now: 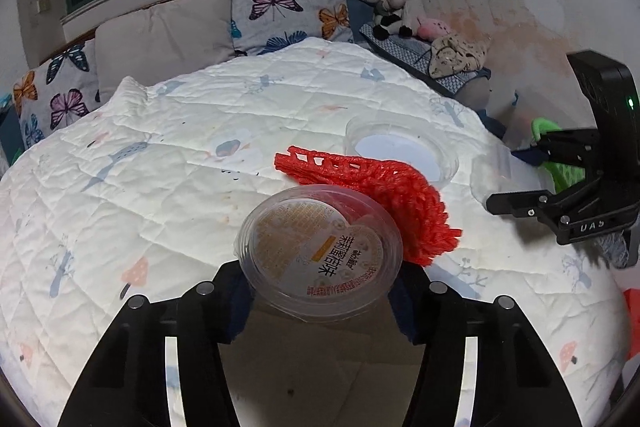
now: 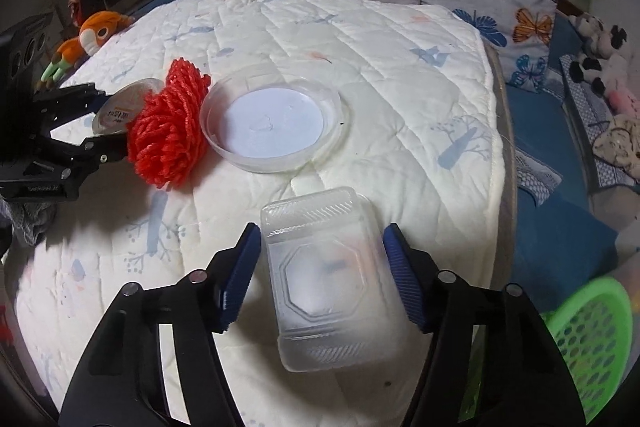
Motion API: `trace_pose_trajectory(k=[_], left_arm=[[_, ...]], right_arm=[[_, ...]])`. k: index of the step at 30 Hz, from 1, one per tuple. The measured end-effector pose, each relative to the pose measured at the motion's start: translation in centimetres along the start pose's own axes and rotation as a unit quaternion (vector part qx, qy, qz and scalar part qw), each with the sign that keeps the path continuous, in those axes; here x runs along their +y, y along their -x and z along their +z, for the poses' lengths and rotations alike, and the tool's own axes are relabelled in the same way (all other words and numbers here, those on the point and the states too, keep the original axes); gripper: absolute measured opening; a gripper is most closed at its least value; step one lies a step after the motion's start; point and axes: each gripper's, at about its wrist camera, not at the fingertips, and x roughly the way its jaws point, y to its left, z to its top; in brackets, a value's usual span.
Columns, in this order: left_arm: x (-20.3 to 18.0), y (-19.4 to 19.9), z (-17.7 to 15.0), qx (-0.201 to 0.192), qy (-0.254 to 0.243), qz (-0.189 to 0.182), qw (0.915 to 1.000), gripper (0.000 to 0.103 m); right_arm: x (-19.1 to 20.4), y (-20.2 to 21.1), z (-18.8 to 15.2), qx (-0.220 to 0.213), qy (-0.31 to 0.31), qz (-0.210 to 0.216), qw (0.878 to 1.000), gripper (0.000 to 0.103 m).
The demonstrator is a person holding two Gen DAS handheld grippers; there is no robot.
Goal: Collect trash
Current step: 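Grasp the labelled plastic tub with the left tool while the right tool grasps the clear rectangular box, then carry the tub and clear box to the green basket and release both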
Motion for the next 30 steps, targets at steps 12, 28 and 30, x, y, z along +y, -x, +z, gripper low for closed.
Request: trace_pose_trajectory(k=[12,28,30], left_arm=[[-2.3,5.6,-1.7,-0.029,0.006,0.008,0.9995,0.055],[-12.7,8.2,-0.1,-0.063,-0.043,-0.070,0.9946,0.055],[-14.3,8.0,0.3,-0.063,-0.053,-0.079,0.9934,0.055]], right_arm=[[1.2,6.1,-2.9,-0.051,-0.033,0.007,0.998,0.061],[-4.8,14.6,-10.1,-0.102,-0.145,-0.055,0.983,0.060],[-6.1,15.3,-11.1,-0.103,-0.160,-0.070,0.979,0.060]])
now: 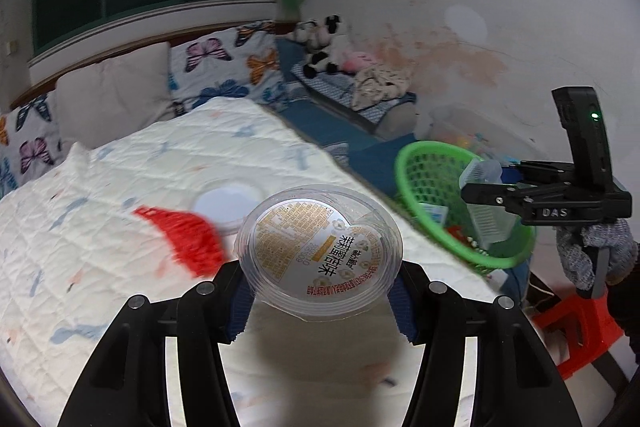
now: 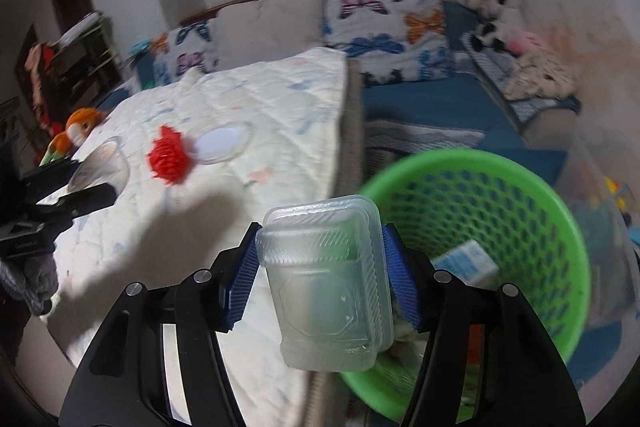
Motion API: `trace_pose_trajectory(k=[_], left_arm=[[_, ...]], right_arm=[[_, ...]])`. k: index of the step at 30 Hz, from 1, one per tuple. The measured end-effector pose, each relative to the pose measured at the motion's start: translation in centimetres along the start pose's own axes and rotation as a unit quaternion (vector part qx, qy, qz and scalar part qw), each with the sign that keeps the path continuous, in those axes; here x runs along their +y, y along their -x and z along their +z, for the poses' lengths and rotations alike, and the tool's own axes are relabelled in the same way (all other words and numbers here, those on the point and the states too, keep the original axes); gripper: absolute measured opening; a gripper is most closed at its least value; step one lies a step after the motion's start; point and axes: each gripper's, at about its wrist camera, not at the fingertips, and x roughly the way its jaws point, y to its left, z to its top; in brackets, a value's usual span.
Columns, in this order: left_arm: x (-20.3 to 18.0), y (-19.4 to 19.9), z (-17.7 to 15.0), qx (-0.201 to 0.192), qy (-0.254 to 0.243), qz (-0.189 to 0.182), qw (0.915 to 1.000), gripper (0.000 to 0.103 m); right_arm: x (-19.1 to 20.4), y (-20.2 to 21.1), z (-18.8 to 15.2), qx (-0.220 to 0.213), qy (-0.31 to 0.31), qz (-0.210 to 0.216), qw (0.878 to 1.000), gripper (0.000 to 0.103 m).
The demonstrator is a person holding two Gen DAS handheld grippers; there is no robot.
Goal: Collect trash
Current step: 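Carry the tub and clear box to the green basket and release both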
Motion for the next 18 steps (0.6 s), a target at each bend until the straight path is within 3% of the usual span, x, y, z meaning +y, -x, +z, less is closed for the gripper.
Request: trace_pose_trajectory(k=[8,18], left_arm=[[-4.6,-2.1,1.6,0.004,-0.035,-0.026,0.9991,0.055],[-8.2,-5.5,2.7,0.026,-0.056,-0.051,0.9968,0.055]], right_arm=[[-5.1,1.2,-1.4,-0.003,-0.046,-0.036,0.998,0.059],[-8.2,2.0,-3.0,-0.001,-0.085,-0.039,0.996,0.060]])
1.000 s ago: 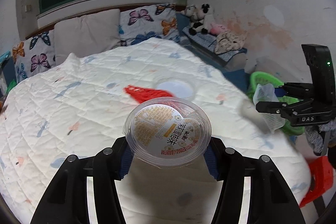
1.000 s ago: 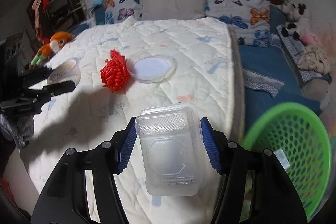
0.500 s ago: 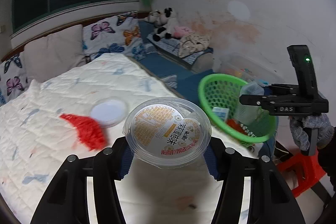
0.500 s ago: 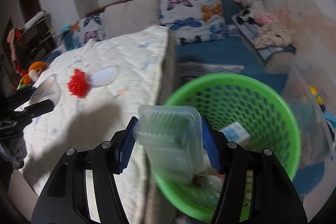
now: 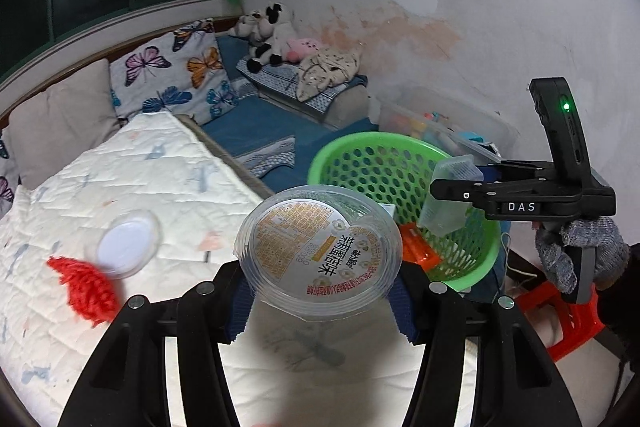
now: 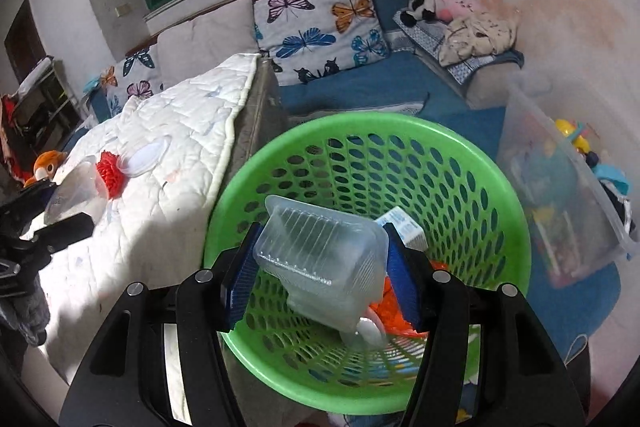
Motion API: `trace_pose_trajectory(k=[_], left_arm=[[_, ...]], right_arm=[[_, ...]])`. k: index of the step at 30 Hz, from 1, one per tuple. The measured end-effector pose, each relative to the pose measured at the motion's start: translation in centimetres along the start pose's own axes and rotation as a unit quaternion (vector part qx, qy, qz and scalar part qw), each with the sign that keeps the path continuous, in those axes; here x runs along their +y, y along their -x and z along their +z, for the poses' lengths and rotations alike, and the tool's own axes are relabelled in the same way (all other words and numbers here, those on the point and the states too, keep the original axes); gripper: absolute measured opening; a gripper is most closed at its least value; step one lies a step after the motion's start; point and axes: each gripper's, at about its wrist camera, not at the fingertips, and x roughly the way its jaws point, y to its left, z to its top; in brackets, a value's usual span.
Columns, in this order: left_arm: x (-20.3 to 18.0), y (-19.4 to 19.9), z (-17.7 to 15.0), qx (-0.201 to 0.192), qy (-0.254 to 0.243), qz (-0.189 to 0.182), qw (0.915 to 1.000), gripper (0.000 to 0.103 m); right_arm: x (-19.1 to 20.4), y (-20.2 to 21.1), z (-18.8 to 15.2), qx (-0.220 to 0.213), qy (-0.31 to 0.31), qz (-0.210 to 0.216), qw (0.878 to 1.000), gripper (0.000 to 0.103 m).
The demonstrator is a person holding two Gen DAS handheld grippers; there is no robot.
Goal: Collect trash
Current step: 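Carry the tub and clear box to the green basket and release both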
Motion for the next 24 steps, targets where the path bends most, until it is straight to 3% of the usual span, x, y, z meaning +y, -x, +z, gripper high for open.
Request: trace_pose_trajectory(k=[12,19,24], left_arm=[[-3.2,-4.5,1.5,0.029,-0.006,-0.019,0.9994,0.055],[-5.2,-6.4,1.8,0.042,-0.008,-0.026,0.9987,0.056],[-5.7,-7.3,1.7,0.050,-0.005,-0.030,0.9983,0.063]], right_arm=[[-2.3,2.3,-0.9,-0.014,-0.023,0.002,1.000,0.070],[-3.0,3.4,-1.3,-0.021,-0.029,0.001,0.999,0.071],[-3.2,3.6,-1.4,-0.023,-0.030,0.002,0.999,0.071]])
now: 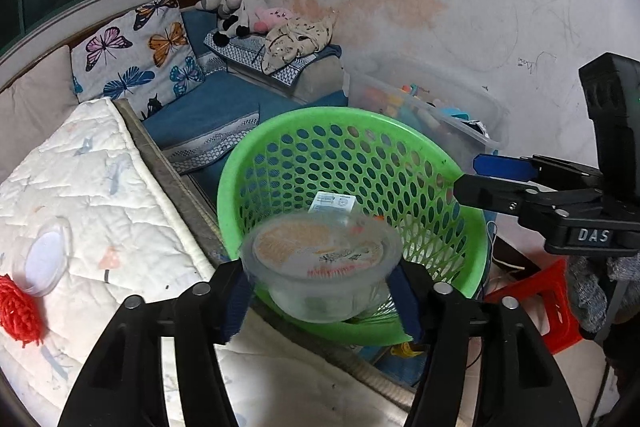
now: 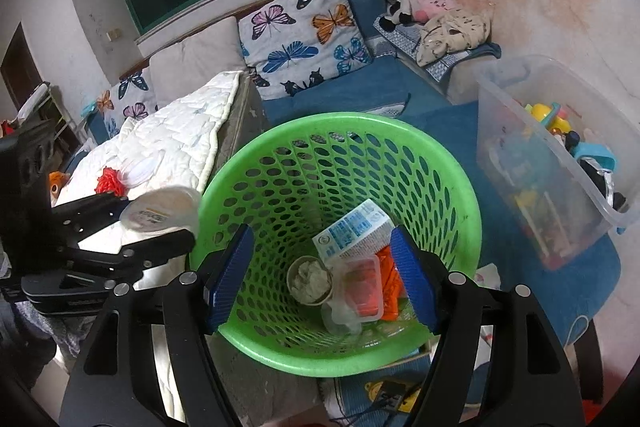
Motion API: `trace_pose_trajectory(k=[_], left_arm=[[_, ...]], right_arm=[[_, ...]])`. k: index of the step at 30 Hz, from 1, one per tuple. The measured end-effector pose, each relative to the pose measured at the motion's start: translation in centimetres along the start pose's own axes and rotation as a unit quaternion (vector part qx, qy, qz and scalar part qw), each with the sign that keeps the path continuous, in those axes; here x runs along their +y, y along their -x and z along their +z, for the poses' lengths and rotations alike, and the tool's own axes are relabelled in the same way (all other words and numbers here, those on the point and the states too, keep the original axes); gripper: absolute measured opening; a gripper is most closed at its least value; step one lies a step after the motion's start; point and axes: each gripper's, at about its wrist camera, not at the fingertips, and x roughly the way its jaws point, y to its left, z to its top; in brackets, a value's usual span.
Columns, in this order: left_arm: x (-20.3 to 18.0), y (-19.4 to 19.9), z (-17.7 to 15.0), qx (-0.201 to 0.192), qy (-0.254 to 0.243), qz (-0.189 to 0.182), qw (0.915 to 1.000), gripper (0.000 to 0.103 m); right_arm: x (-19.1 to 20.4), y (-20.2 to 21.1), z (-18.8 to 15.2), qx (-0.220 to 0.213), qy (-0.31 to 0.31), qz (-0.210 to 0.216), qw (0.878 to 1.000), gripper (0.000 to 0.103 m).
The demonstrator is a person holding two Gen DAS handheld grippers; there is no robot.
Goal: Collect trash
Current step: 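Carry the tub and clear box to the green basket and release both, then move both open tools back over the red mesh net on the bed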
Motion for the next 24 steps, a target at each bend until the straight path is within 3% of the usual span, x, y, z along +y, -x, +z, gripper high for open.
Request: trace_pose_trajectory(k=[12,19,24], left_arm=[[0.5,1.4,-0.4,-0.020,0.014,0.000,0.9997,0.071],[3.5,3.5,-1.8,-0.040,0.044,0.062,0.9963,0.066],[7.9,5.2,-3.2,-0.049,0.099,0.121,0.9865,0.062]], right_arm=[[1.2,-0.2,-0.2,0.002,0.002,0.010,1.000,0.072],[2.7,-0.4,0.0,0.003,0.018,0.016,1.000,0.072],[4.0,-0.9,0.3,0.006,0.027,0.024,0.999,0.072]])
